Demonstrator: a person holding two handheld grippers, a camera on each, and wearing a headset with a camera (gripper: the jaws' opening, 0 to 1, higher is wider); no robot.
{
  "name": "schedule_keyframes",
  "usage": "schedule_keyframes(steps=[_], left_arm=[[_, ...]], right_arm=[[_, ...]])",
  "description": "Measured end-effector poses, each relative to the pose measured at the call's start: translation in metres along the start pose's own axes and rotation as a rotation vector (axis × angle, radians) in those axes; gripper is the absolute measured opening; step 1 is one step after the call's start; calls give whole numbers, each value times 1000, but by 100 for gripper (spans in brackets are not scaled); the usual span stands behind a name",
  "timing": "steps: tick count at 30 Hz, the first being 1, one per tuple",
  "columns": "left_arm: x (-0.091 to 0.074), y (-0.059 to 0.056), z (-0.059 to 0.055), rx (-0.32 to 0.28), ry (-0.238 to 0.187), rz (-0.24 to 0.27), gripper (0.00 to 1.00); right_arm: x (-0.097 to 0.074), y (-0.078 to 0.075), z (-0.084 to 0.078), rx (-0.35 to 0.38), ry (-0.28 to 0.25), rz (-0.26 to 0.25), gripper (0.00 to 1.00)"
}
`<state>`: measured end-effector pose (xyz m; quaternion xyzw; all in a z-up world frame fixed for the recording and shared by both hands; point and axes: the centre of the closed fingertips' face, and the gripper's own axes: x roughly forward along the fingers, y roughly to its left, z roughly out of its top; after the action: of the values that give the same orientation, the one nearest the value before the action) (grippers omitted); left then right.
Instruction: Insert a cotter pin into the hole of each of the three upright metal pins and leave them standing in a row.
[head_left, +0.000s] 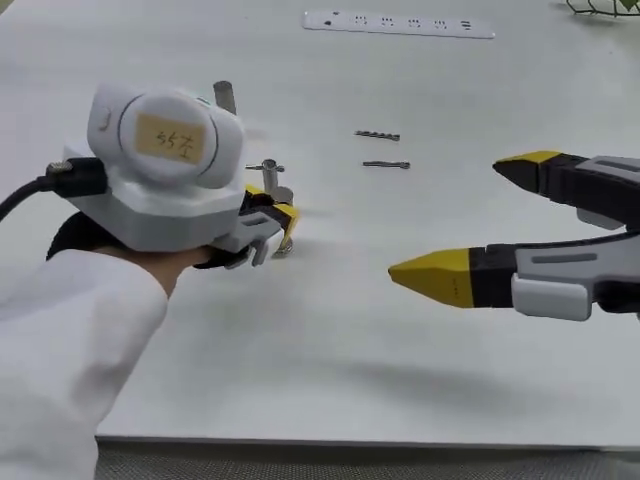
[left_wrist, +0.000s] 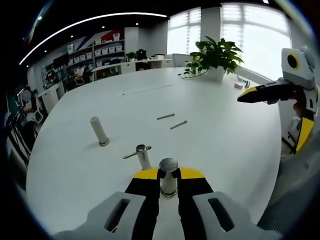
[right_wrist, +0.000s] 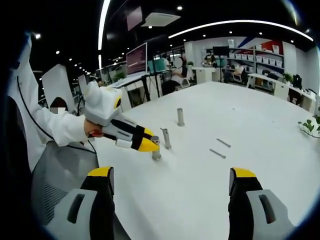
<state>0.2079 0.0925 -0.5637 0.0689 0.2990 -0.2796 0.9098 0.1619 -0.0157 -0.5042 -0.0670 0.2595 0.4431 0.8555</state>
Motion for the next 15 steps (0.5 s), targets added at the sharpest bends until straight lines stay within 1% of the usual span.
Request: schedule_keyframes(steps=[4, 6, 10, 15], left_arm=[[1, 2, 0, -9, -1, 17, 9], [2, 3, 1, 1, -8, 26, 9], [4, 4, 1, -23, -9, 27, 9], [5, 4, 1, -11, -13, 36, 9]], right_arm=[[0, 0, -1, 3, 2, 0, 94], [0, -1, -2, 6, 2, 2, 94], [1, -1, -2, 15, -1, 4, 93], [1, 1, -1, 11, 0, 4, 93]])
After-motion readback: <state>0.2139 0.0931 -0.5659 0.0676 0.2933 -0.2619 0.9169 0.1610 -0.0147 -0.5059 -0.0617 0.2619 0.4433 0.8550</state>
